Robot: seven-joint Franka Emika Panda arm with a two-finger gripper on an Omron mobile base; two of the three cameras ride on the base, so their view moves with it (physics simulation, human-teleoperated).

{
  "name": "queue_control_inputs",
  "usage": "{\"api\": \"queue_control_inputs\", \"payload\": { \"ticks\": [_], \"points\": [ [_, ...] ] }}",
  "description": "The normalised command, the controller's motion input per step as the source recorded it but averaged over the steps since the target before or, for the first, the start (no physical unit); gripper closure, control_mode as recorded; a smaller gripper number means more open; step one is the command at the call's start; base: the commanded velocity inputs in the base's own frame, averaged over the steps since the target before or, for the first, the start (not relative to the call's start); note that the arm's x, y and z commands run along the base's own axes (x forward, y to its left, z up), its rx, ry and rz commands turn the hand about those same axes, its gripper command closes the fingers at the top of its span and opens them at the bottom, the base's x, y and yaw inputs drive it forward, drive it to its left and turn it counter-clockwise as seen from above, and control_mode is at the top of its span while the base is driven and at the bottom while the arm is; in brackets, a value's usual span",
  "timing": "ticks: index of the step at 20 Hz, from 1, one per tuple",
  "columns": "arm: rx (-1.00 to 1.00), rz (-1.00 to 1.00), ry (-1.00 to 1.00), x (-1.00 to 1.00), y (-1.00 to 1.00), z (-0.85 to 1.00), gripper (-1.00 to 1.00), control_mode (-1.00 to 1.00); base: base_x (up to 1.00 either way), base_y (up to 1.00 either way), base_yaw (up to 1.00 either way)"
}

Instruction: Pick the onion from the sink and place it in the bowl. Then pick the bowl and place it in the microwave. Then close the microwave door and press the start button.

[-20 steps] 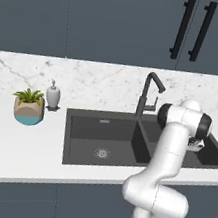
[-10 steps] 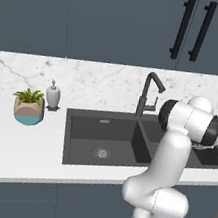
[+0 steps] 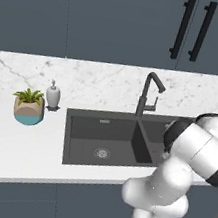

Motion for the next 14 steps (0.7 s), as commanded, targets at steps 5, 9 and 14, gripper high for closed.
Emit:
{"api": "queue_control_inputs", "payload": {
  "ticks": [5, 9, 14],
  "points": [
    [0.00, 0.00, 0.01, -0.72, 0.01, 1.00, 1.00, -1.00, 0.00, 0.00, 0.00],
    [0.03, -0.01, 0.08, -0.65, 0.02, 1.00, 1.00, -1.00, 0.00, 0.00, 0.00],
    [0.08, -0.09, 0.21, -0.60, 0.26, 0.92, 1.00, -1.00, 0.00, 0.00, 0.00]
  ]
}}
